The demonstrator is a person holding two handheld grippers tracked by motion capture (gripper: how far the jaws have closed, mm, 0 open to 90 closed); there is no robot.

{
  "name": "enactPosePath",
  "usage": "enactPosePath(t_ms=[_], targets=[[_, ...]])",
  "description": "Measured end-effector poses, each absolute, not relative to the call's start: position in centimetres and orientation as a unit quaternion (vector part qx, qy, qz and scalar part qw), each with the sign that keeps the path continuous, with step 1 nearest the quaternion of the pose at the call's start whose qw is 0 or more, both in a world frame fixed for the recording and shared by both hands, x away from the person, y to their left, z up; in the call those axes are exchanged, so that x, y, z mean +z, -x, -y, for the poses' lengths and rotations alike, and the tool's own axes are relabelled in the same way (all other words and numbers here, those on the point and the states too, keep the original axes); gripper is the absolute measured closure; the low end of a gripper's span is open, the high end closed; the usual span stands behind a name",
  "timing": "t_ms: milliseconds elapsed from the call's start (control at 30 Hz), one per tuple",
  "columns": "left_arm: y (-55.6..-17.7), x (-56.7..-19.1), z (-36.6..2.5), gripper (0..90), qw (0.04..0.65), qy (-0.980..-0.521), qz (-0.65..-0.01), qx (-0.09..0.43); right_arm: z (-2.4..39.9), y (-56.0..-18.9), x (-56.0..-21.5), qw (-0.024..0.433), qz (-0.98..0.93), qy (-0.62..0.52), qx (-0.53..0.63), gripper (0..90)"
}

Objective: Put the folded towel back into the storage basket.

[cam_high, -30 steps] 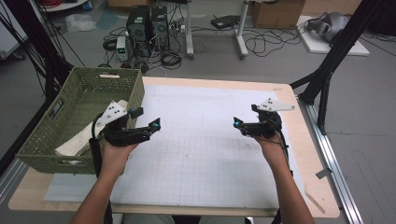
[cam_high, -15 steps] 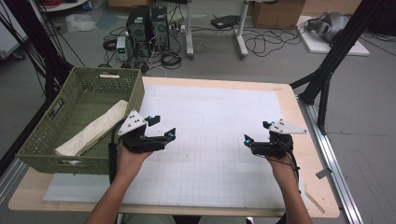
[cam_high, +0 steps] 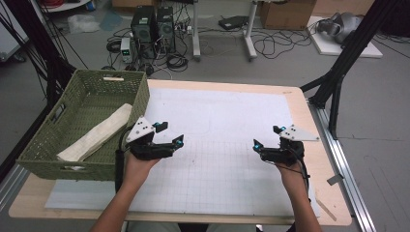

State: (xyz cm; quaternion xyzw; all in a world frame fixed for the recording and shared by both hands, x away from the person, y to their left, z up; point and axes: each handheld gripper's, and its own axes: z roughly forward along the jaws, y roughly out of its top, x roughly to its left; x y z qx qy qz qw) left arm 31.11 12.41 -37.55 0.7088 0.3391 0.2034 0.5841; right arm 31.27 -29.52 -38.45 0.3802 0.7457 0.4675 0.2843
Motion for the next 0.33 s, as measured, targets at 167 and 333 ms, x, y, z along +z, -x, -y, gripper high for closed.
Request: enactPosePath(t_ms=[167,333], targets=[[-31.16,-37.64,-12.41,23.4,0.584,-0.709,-0.339,0.203,29.58,-31.14,-38.60,0.282,-0.746,-0.380,0.469,11.6],[-31.13,-37.73,-12.47,23.4,0.583,-0.710,-0.338,0.205,29.73,-30.98,-38.78,0.282,-0.747,-0.381,0.467,11.6]])
